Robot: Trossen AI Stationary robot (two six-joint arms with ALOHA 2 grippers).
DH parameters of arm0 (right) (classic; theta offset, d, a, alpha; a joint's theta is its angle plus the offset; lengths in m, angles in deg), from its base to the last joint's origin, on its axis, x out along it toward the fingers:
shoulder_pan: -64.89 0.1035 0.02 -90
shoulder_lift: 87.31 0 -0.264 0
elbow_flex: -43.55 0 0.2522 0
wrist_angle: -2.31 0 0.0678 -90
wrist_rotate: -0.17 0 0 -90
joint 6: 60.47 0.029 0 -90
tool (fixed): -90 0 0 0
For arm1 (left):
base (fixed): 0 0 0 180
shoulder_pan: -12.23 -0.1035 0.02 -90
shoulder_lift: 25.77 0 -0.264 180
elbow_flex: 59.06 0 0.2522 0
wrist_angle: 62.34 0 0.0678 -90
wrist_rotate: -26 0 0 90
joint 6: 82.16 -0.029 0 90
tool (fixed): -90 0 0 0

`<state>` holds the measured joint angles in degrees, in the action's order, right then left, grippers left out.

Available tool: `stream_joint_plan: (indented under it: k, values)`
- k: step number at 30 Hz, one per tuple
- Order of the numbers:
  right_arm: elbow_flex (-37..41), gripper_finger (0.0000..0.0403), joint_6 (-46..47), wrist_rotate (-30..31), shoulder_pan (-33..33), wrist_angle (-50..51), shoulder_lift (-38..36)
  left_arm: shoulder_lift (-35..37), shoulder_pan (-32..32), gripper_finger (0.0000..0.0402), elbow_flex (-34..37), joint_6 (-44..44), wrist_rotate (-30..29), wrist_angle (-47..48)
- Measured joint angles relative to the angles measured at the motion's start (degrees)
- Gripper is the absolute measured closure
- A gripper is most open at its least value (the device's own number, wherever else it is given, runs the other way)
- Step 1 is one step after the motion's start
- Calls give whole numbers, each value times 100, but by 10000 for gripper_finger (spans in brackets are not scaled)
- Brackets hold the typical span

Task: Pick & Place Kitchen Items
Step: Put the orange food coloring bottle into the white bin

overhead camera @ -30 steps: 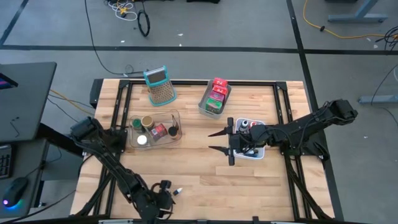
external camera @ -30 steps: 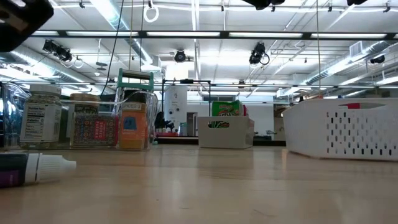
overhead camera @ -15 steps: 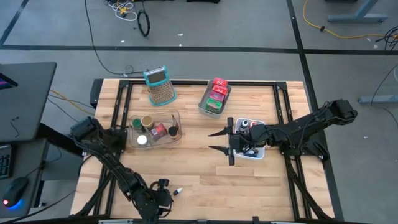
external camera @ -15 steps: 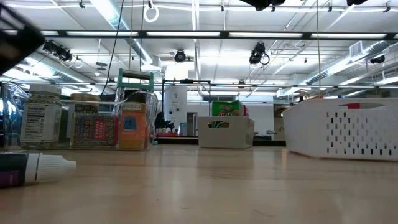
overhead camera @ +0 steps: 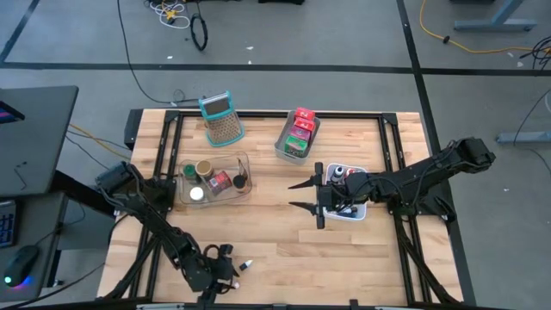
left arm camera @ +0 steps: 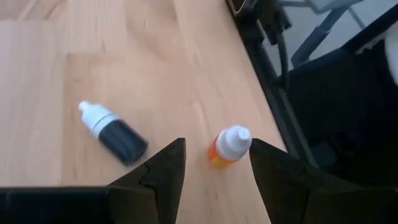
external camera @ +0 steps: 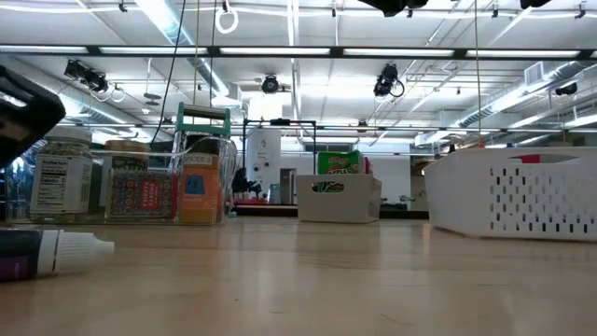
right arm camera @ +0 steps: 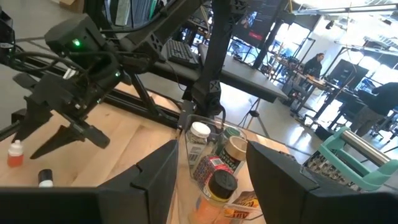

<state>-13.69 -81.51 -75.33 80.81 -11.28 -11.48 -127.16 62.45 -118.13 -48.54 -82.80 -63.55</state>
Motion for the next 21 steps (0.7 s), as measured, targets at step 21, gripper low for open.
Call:
stream_joint_plan:
  k: [21]
  values:
    - [0, 201, 573, 0, 0, 198, 4, -645, -15, 214, 110, -647, 21, -1304]
